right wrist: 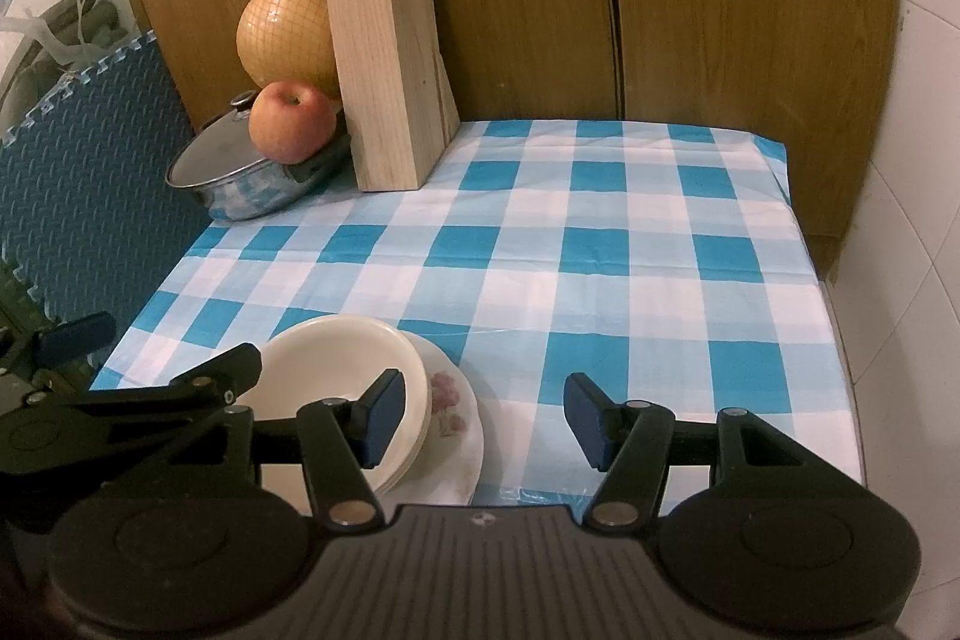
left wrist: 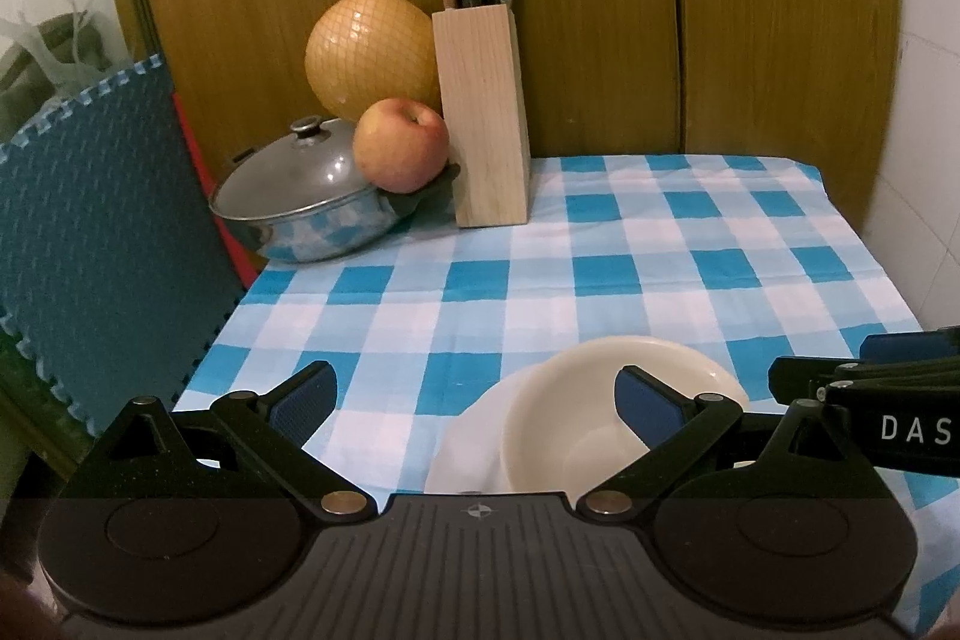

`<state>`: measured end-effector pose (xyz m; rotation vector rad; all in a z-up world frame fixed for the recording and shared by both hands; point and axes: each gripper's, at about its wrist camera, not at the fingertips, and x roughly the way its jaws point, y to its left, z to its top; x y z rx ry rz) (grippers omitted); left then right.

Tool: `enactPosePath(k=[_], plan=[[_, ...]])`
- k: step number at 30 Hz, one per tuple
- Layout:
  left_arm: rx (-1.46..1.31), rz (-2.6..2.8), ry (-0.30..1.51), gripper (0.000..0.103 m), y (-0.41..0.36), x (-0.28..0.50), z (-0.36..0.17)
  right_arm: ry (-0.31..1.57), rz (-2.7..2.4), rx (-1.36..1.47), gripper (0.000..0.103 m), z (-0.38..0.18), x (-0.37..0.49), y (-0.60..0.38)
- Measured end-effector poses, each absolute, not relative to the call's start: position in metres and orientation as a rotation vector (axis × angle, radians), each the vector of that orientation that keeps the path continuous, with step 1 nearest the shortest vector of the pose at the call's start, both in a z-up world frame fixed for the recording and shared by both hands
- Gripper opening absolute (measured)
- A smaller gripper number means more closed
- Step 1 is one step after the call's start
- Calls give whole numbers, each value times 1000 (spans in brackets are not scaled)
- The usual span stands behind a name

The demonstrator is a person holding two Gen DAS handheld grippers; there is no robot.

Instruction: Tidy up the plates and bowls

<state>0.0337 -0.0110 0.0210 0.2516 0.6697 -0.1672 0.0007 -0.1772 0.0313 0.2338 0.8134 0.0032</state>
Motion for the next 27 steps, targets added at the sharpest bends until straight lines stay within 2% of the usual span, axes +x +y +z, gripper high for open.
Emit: enactPosePath(k=[27], plan=[[282,-155,646,103,-10,34,20,810,5,232,52,31,2,-176]])
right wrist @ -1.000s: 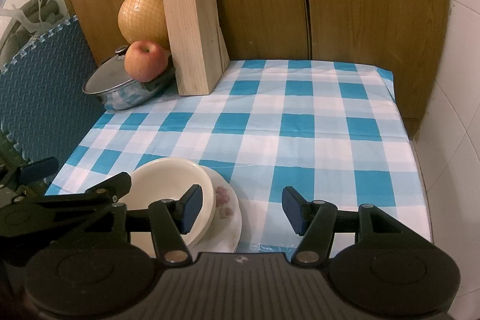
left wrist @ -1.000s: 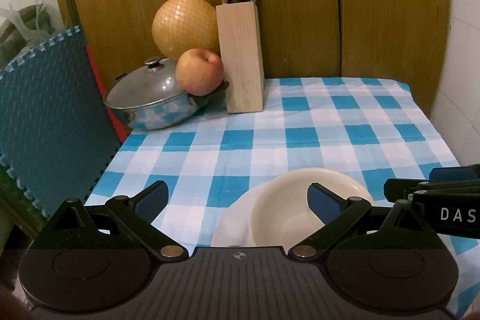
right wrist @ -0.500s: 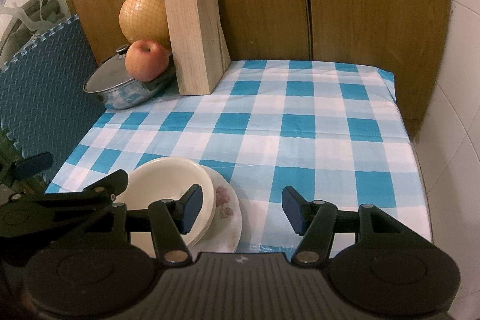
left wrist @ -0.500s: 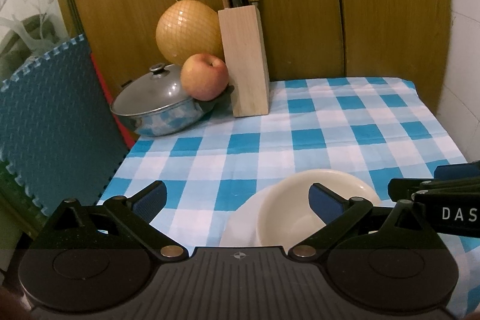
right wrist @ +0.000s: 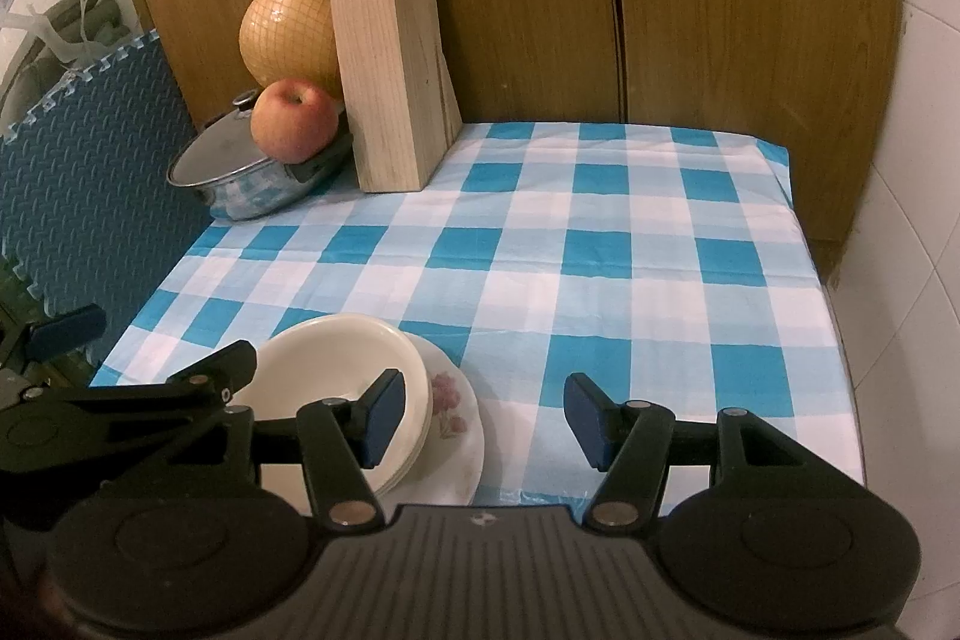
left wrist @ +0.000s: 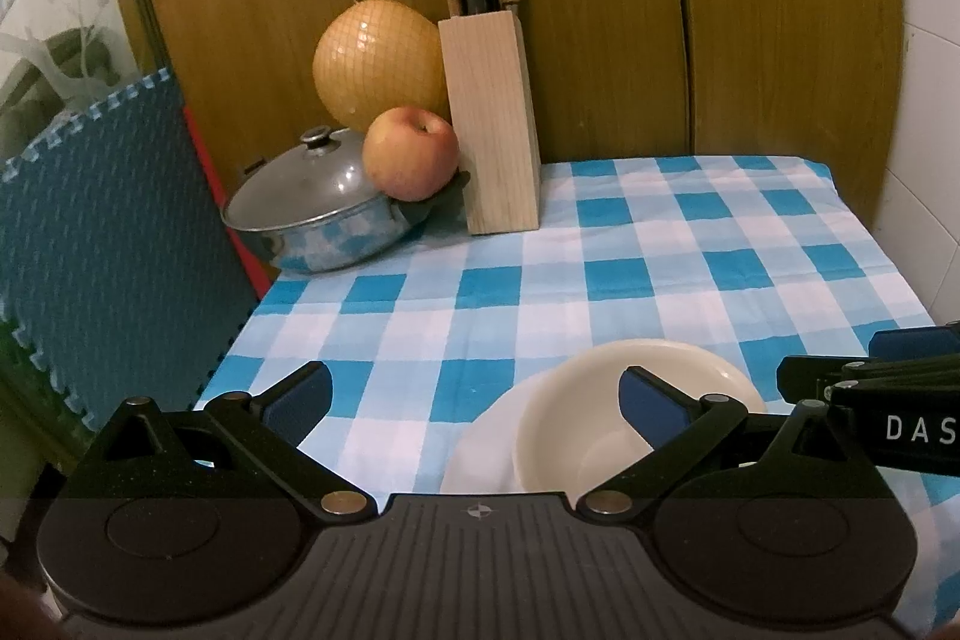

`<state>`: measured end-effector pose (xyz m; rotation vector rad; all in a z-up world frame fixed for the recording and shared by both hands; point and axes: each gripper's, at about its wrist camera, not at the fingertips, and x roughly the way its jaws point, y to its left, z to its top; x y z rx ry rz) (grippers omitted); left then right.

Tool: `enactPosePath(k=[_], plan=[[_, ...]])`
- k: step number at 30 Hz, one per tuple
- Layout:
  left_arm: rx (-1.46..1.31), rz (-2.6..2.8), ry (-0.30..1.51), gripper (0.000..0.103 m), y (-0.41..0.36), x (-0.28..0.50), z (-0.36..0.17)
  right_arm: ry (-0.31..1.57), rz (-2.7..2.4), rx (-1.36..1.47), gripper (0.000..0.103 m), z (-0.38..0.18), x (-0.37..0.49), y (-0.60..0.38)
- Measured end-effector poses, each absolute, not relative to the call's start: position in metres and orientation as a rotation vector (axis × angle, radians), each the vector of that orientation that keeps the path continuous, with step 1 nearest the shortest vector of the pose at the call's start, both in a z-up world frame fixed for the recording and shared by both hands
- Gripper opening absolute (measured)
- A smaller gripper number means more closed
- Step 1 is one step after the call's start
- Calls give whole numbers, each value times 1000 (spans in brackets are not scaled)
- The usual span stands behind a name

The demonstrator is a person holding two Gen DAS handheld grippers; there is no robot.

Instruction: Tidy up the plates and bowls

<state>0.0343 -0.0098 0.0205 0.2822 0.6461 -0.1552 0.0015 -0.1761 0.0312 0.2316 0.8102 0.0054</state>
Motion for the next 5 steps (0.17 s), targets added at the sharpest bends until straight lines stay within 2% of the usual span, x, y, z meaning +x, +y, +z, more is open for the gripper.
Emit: enactPosePath(k=[5], plan=[[279,-159,645,103,-9,34,21,809,3,228,52,31,3,-176]])
